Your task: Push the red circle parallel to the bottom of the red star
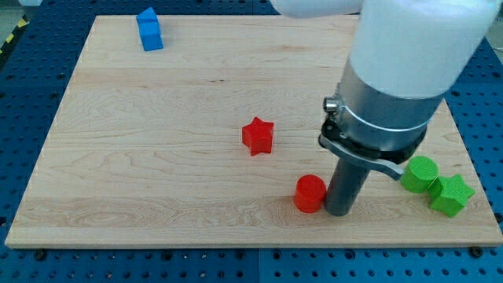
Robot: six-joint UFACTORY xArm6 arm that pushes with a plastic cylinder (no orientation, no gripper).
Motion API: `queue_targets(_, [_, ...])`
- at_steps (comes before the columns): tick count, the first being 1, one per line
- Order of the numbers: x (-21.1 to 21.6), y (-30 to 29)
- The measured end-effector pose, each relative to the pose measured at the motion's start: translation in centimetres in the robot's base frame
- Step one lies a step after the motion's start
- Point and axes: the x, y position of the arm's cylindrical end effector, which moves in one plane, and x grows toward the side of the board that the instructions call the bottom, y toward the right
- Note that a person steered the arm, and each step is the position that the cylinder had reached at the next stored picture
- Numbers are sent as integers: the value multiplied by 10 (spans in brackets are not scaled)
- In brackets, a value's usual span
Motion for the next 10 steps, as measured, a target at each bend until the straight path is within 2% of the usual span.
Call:
queue_targets(2, [0, -30])
queue_targets(10, [0, -58])
